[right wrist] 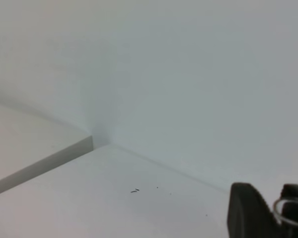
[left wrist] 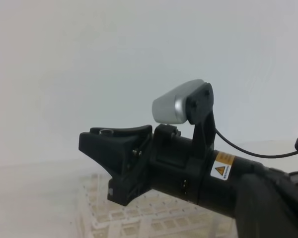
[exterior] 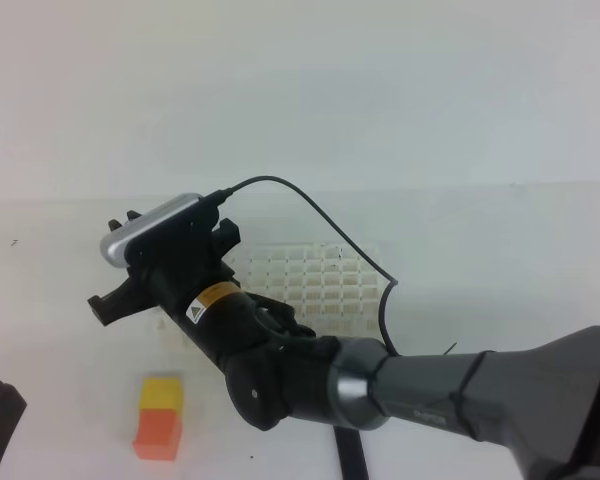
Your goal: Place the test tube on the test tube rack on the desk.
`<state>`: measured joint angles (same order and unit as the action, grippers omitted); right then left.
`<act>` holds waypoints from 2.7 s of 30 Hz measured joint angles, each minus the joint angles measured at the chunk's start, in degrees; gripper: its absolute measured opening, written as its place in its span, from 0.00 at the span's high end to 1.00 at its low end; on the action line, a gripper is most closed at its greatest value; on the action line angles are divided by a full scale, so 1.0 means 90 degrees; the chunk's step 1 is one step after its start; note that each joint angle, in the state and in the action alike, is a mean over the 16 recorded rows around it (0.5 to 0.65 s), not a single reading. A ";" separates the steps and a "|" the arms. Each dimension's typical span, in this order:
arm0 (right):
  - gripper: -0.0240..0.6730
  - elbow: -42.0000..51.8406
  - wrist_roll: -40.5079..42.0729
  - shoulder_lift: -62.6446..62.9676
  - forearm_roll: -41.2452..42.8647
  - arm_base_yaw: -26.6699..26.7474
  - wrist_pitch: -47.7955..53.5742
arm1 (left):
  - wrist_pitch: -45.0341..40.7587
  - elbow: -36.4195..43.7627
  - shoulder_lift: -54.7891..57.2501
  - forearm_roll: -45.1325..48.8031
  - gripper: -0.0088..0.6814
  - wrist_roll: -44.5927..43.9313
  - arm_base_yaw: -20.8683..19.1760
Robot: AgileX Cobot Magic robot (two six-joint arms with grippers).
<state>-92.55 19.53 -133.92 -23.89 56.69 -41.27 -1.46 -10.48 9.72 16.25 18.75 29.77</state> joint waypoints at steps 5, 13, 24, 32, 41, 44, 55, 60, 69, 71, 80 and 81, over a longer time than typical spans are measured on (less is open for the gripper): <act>0.80 0.0001 0.0027 -0.0047 0.0034 0.0000 0.0029 | 0.0000 0.0000 0.0000 0.0000 0.99 0.0000 0.0000; 0.80 0.0022 0.0068 -0.0114 0.0063 0.0000 0.0111 | -0.0004 0.0000 0.0000 0.0000 0.99 0.0000 0.0000; 0.80 0.0060 0.0094 -0.0154 0.0063 0.0000 0.0243 | -0.0013 0.0000 0.0000 0.0000 0.99 0.0000 0.0000; 0.80 0.0063 0.0108 -0.0156 0.0063 0.0000 0.0296 | -0.0013 0.0000 0.0000 0.0000 0.99 0.0000 0.0000; 0.79 0.0063 0.0115 -0.0156 0.0063 0.0000 0.0334 | -0.0008 0.0000 0.0000 0.0000 0.99 0.0000 0.0000; 0.79 0.0064 0.0117 -0.0158 0.0063 0.0000 0.0395 | -0.0005 0.0000 0.0000 0.0000 0.99 0.0000 0.0000; 0.69 0.0123 0.0123 -0.0242 0.0049 0.0000 0.0976 | 0.0001 0.0000 0.0006 0.0000 0.99 0.0000 -0.0001; 0.63 0.0151 0.0123 -0.0270 0.0042 0.0000 0.1205 | 0.0001 0.0000 0.0013 0.0000 0.99 0.0000 -0.0002; 0.51 0.0163 0.0182 -0.0059 0.0057 0.0000 0.1292 | -0.0004 0.0000 0.0025 0.0000 0.99 0.0000 -0.0004; 0.49 0.0164 0.0210 0.0044 0.0064 0.0000 0.1302 | -0.0006 0.0000 0.0025 0.0000 0.99 0.0000 -0.0004; 0.46 0.0174 0.0364 0.0873 0.0187 -0.0002 0.1326 | -0.0011 0.0000 0.0029 0.0000 0.99 0.0000 -0.0005; 0.47 0.0175 0.0378 0.1011 0.0227 -0.0005 0.1327 | -0.0011 0.0000 0.0029 0.0000 0.99 0.0000 -0.0005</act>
<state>-90.97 22.94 -124.82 -21.85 56.65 -29.33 -1.56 -10.48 9.98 16.25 18.75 29.72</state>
